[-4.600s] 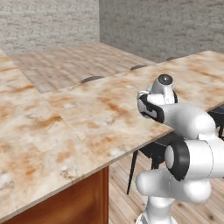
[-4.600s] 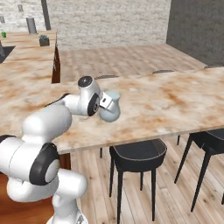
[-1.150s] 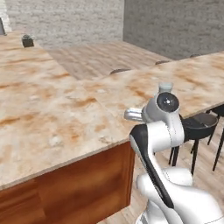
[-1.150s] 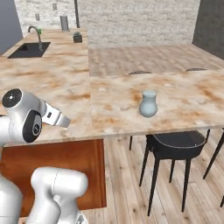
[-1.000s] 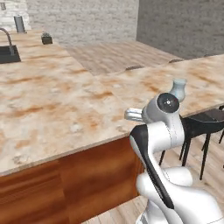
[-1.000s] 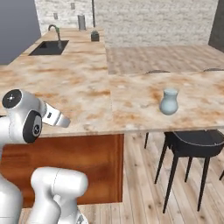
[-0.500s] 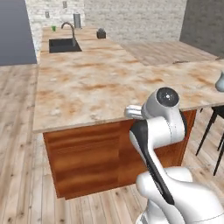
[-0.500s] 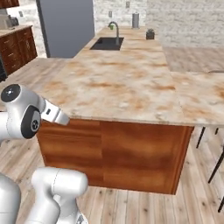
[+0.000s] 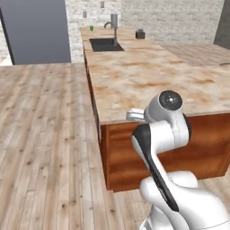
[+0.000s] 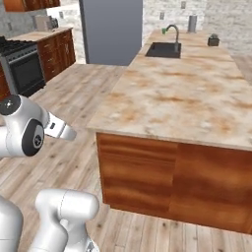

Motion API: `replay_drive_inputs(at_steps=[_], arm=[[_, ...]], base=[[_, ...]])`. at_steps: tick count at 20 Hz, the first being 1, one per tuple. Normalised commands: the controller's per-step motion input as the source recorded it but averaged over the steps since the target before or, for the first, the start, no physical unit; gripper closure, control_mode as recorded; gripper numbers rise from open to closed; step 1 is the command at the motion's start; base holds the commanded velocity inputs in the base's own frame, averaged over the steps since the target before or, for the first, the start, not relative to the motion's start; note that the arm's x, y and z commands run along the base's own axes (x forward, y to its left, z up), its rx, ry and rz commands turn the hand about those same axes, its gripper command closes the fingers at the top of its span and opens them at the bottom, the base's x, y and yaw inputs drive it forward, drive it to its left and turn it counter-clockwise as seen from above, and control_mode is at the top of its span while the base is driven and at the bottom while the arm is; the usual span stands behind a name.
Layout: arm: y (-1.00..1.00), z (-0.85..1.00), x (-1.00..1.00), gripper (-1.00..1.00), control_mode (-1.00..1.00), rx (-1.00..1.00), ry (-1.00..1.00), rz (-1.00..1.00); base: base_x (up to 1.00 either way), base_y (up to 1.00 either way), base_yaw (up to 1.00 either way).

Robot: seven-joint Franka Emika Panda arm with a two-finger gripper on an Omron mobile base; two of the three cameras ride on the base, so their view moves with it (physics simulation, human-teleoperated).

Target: Place the pitcher and cup on the dining counter for serving.

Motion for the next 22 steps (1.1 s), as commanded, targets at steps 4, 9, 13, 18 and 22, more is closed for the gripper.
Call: replay_drive_inputs(at_steps=[4, 9, 13, 18, 22], arm=[[0.0, 0.0, 0.0, -1.0, 1.0, 0.0, 0.0, 0.0], [0.0, 0.0, 0.0, -1.0, 1.0, 0.0, 0.0, 0.0], [0.0, 0.0, 0.0, -1.0, 1.0, 0.0, 0.0, 0.0], [0.0, 0.0, 0.0, -1.0, 1.0, 0.0, 0.0, 0.0], [0.0, 0.0, 0.0, -1.0, 1.0, 0.0, 0.0, 0.0]], base=[[0.52, 1.0, 0.05], [0.99, 1.0, -0.03], [1.0, 1.0, -0.25], [1.0, 0.95, -0.29], [1.0, 0.92, -0.29]])
